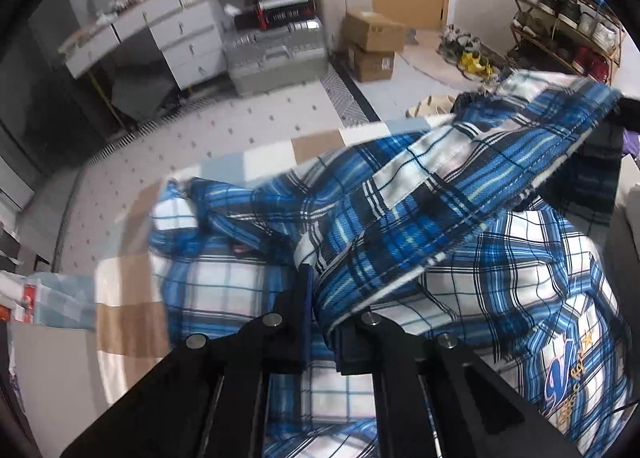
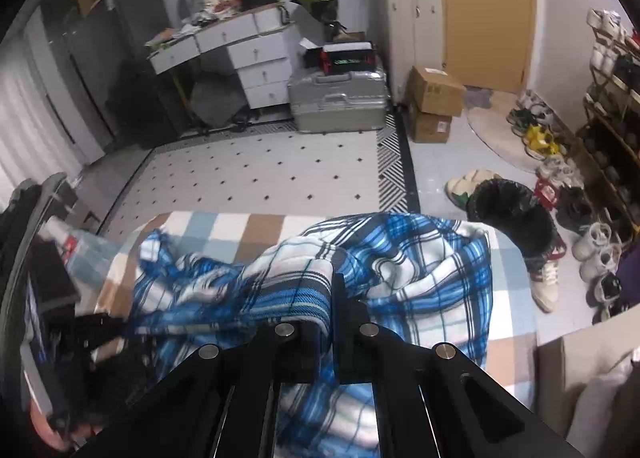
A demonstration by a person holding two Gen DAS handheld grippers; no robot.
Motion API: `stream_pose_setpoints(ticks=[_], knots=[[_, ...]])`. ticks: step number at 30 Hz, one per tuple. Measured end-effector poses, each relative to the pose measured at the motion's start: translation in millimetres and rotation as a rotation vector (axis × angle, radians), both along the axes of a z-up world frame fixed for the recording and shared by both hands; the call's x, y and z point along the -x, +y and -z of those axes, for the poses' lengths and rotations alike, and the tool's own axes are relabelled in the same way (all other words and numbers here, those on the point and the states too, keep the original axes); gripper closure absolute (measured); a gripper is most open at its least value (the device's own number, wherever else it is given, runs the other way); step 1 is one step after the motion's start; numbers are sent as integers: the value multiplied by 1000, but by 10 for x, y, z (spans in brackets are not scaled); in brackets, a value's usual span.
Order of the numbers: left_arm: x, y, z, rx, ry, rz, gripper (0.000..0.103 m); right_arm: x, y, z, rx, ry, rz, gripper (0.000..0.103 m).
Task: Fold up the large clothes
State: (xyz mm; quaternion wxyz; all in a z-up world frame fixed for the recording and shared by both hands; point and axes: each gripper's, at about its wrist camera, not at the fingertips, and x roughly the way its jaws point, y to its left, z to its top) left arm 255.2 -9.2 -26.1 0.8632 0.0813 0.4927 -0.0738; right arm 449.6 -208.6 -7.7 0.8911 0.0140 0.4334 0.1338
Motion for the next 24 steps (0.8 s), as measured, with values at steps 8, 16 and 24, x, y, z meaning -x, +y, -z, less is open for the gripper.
stream_pose_setpoints(ticks=[8, 16, 24], knots=[[763, 204, -269, 96, -52, 3, 100, 1016, -247, 35, -237, -31, -6, 99], [1197, 80, 238, 159, 28, 1, 100, 1708, -649, 857, -467, 127, 151, 99], [1065, 43, 773, 187, 173, -23, 94, 1881, -664, 1340, -395, 272, 153, 94]])
